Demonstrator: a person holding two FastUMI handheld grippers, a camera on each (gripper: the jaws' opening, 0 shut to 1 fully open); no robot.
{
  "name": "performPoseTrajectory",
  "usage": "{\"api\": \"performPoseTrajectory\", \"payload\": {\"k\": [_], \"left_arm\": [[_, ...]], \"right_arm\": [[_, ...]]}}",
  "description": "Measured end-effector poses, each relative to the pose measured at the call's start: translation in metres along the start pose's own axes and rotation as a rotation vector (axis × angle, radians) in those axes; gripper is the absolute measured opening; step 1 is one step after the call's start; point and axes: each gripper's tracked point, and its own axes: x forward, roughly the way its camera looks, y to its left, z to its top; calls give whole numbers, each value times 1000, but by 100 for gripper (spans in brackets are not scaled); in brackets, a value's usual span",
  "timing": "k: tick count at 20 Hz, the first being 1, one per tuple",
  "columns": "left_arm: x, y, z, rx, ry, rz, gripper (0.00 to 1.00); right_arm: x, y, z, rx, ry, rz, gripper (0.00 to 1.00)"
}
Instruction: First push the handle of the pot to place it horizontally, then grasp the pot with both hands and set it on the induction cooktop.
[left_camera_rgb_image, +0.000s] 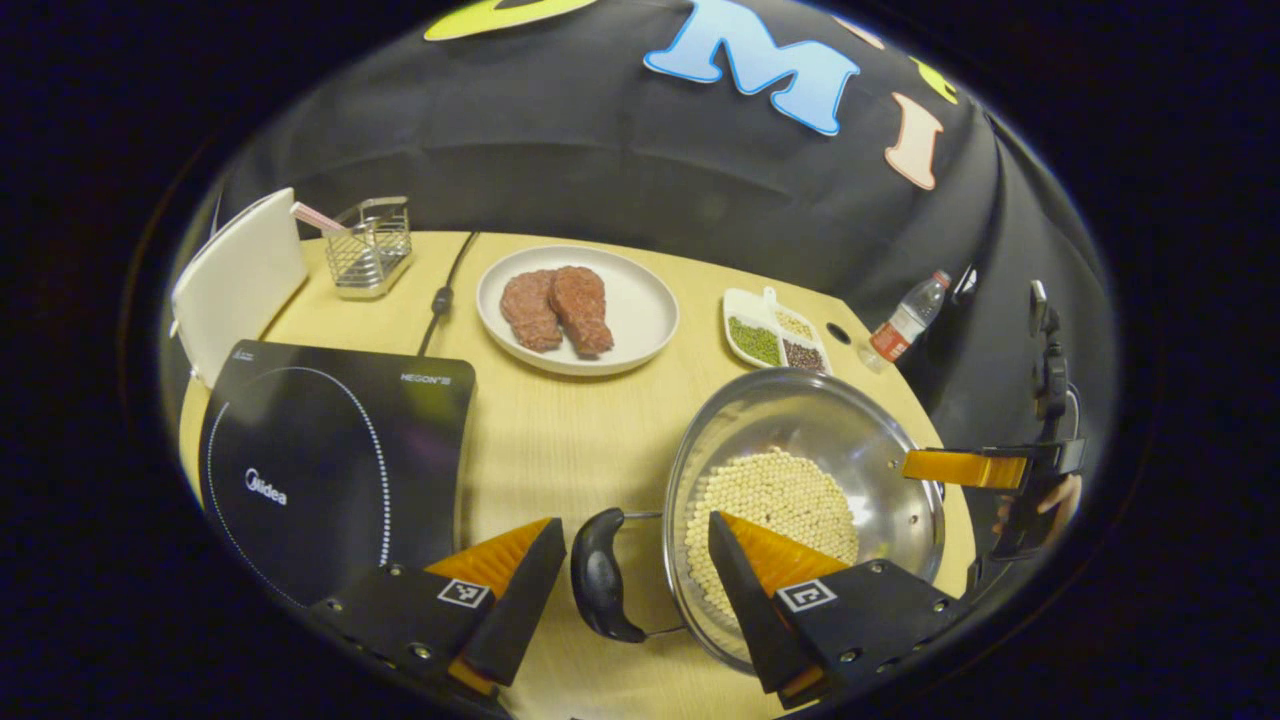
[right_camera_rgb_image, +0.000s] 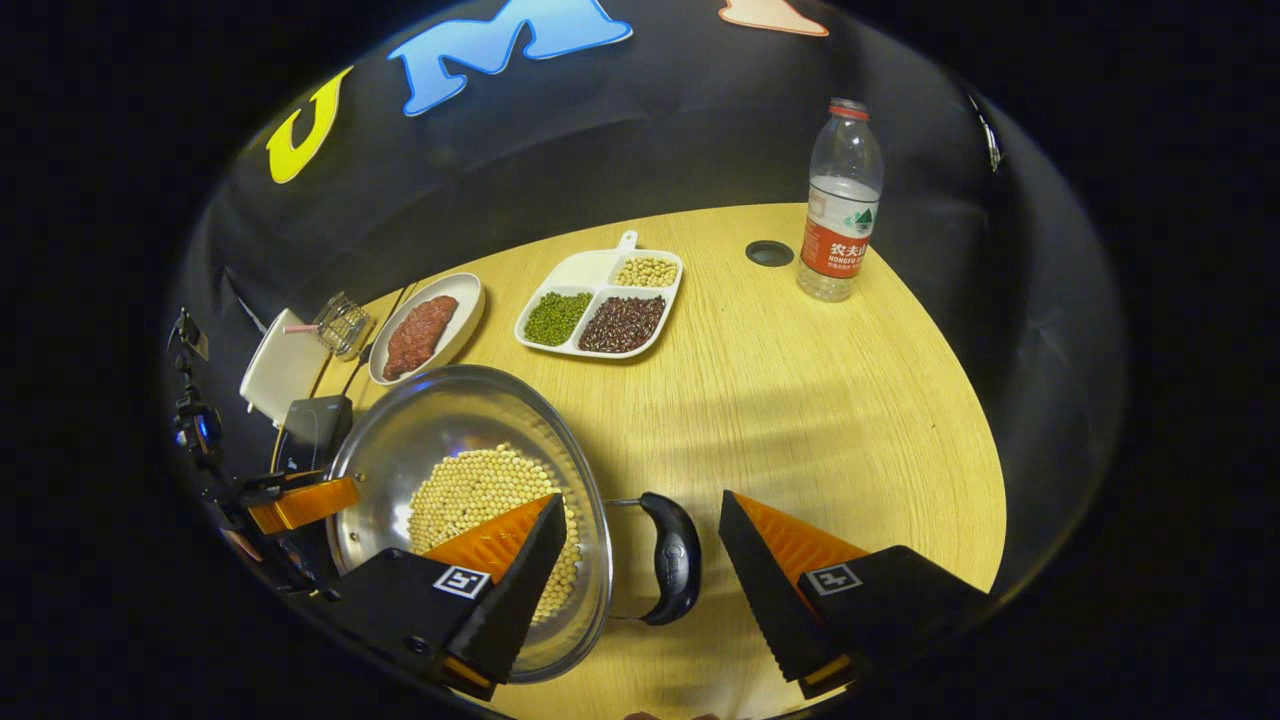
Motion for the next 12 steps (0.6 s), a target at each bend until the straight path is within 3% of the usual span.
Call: {"api": "performPoseTrajectory", "payload": {"k": [3, 4, 7, 8, 9, 11, 12], "left_arm": [[11, -2, -8, -15, 20, -15, 84], [14, -2, -11, -22, 27, -21, 84], [18, -7, -19, -47, 49, -46, 80], [18, -6, -19, -45, 47, -42, 81], [20, 4, -21, -28, 45, -11, 80], [19, 4, -18, -51, 39, -20, 59], [21, 3, -21, -61, 42, -28, 59]], "right_arm": [[10, 2, -8, 12, 17, 6, 98], [14, 4, -12, 17, 24, 11, 92], [22, 10, -23, 7, 41, 11, 87], [25, 9, -25, -12, 41, 7, 81], [27, 7, -26, -35, 42, -8, 85], [27, 1, -26, -52, 32, -31, 77], [27, 1, -27, -46, 34, -28, 72]]}}
